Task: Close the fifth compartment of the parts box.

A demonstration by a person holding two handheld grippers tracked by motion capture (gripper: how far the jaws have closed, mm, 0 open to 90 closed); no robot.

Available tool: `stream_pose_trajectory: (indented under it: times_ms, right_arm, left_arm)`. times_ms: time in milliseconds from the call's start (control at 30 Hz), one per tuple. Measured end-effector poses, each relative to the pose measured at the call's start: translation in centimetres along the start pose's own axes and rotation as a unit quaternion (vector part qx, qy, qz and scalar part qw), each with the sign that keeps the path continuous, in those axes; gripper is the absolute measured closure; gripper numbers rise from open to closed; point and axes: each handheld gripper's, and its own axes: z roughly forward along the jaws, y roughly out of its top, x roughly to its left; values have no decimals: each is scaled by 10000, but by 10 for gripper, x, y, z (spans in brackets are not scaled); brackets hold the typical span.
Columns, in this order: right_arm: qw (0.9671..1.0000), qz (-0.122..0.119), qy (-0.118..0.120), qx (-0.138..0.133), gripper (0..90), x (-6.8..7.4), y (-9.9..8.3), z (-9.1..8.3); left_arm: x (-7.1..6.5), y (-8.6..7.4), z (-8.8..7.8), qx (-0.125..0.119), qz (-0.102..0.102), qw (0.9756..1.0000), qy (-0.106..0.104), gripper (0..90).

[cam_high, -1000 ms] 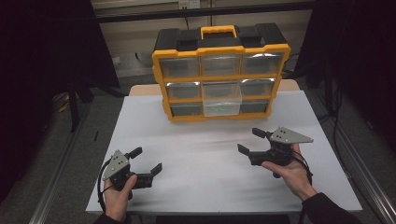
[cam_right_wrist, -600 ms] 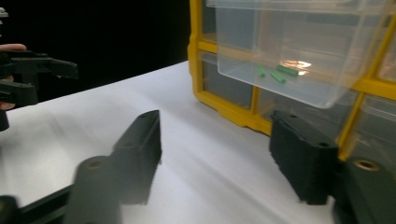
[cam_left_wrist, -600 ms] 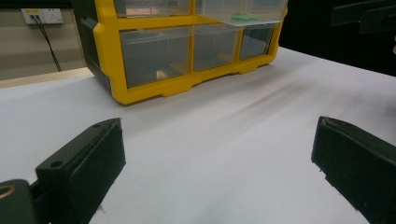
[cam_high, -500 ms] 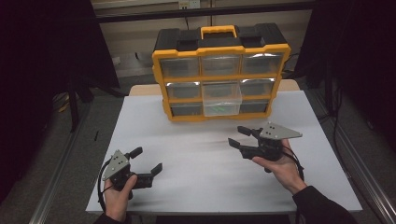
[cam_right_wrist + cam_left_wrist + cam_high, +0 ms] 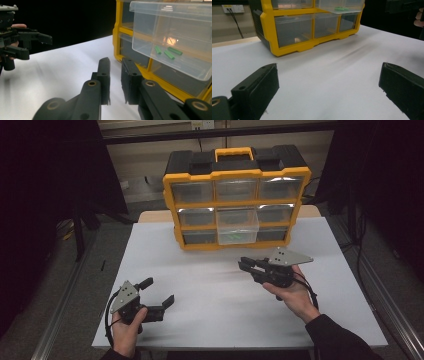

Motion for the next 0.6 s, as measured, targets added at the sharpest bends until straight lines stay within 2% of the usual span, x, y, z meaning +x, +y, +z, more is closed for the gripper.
stream_pose_trajectory:
  times_ms: [100, 167, 333, 367, 600]
  right_arm:
    - [10000, 56, 40, 11, 853, -2, 1, 3]
    - [9999, 110, 11, -1, 892, -4, 2, 4]
    - [9999, 158, -55, -42, 900, -10, 4, 6]
    - [9999, 137, -14, -47, 900, -11, 5, 6]
    - [9998, -116, -52, -118, 900, -10, 11, 15]
  left_arm:
    - [0, 0, 1, -69, -82, 9999, -16, 26]
    - [0, 0, 0, -35, -38, 10000, 9, 26]
    - [0, 0, 0, -30, -34, 10000, 10, 26]
    - [0, 0, 1, -73, -87, 9999, -5, 26]
    - [0, 0, 0, -16, -46, 10000, 13, 27]
